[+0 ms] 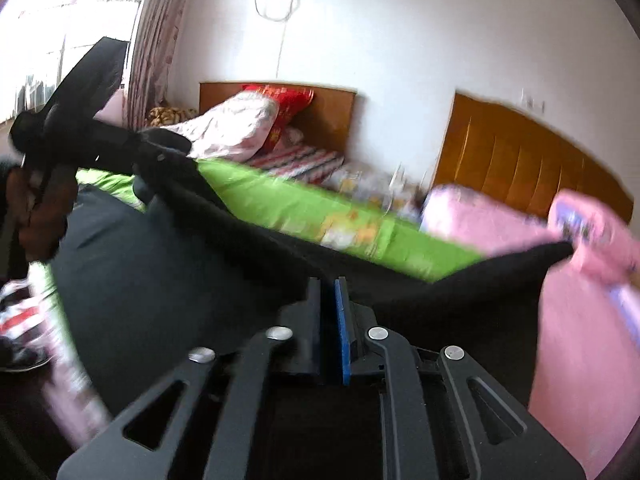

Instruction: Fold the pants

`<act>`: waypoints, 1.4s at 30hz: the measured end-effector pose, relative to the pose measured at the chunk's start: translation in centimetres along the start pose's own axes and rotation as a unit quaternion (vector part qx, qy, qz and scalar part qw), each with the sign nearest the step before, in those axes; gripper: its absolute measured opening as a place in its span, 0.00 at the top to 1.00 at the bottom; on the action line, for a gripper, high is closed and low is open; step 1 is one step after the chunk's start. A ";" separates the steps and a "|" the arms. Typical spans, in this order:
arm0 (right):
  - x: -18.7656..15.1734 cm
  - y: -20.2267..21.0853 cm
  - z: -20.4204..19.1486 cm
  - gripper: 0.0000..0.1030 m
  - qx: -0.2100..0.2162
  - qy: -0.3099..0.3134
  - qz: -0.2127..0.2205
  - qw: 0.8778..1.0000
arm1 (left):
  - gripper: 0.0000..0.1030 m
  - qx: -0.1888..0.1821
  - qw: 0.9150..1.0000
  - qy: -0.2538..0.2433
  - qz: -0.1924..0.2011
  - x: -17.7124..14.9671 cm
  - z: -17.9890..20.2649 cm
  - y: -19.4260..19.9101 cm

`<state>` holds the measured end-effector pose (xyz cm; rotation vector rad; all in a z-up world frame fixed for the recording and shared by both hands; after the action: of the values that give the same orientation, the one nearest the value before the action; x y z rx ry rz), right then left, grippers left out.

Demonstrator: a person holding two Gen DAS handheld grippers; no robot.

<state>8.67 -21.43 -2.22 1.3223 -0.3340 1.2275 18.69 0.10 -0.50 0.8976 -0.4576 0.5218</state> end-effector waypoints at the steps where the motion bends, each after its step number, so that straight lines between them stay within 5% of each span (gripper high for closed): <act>1: -2.1 0.6 -0.8 0.75 0.007 -0.013 -0.009 1.000 | 0.67 0.006 1.000 0.004 -0.021 -2.3 -1.4 -0.5; 3: -5.0 1.3 -1.5 0.71 0.009 -0.049 -0.029 0.998 | 0.46 0.010 0.998 0.035 -0.059 -5.4 -4.0 -1.9; 4: -6.6 1.9 -1.6 0.60 0.012 -0.082 -0.039 0.996 | 0.38 0.009 0.997 0.047 -0.063 -6.2 -4.9 -1.7; 5: -7.6 2.6 -1.5 0.34 0.018 -0.112 -0.035 0.993 | 0.36 0.007 0.996 0.054 -0.065 -6.7 -5.7 -1.6; 6: -8.5 3.5 -1.3 0.20 0.016 -0.142 -0.025 0.989 | 0.35 -0.003 0.997 0.054 -0.063 -7.1 -6.2 -1.3; 7: -9.6 4.6 -0.5 0.05 0.018 -0.177 -0.003 0.984 | 0.25 -0.013 0.997 0.052 -0.055 -7.1 -6.5 -0.7; 9: -10.9 5.5 1.0 0.05 0.012 -0.225 0.013 0.974 | 0.13 -0.017 0.998 0.057 -0.037 -6.7 -7.1 0.3; 11: -12.0 6.0 3.1 0.19 -0.001 -0.271 0.029 0.962 | 0.13 -0.021 0.997 0.075 -0.028 -6.2 -8.3 0.8; 17: -14.6 5.9 6.7 0.29 -0.007 -0.398 0.039 0.916 | 0.12 -0.047 0.992 0.116 -0.008 -4.8 -9.8 2.1; 21: -14.0 4.5 8.2 0.30 -0.007 -0.422 0.047 0.905 | 0.10 -0.036 0.991 0.132 0.002 -4.3 -11.3 2.5; 25: -14.8 1.7 9.7 0.29 -0.012 -0.458 -0.023 0.889 | 0.10 -0.036 0.989 0.145 0.005 -4.3 -12.0 3.1; 32: -14.4 2.1 11.4 0.34 -0.042 -0.514 0.017 0.856 | 0.06 -0.025 0.991 0.129 0.007 -5.0 -11.9 3.6; 37: -14.7 0.2 10.7 0.34 -0.019 -0.516 0.006 0.856 | 0.06 -0.020 0.991 0.134 0.015 -4.7 -12.7 4.3; 39: -14.3 0.4 10.8 0.44 -0.030 -0.498 0.010 0.866 | 0.06 -0.018 0.989 0.145 0.012 -4.4 -13.2 4.2; 41: -14.1 0.3 11.8 0.68 -0.035 -0.492 0.027 0.870 | 0.06 -0.023 0.987 0.158 0.001 -3.9 -13.5 4.0; 42: -14.0 0.4 11.9 0.71 -0.037 -0.488 0.031 0.871 | 0.06 -0.027 0.987 0.160 -0.003 -3.5 -13.3 3.9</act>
<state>8.02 -38.32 -9.36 1.7966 -1.1305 0.4846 15.70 12.20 -7.38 0.7472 -0.1760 0.6318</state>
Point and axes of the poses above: each gripper's, at about its wrist camera, not at the fingertips, and y roughly against the way its jaws point, z to its right, x to its top, the point moved 4 cm from there along -y, roughly the way its jaws point, and after that the axes turned 14 degrees about y, right-handed, at the moved point
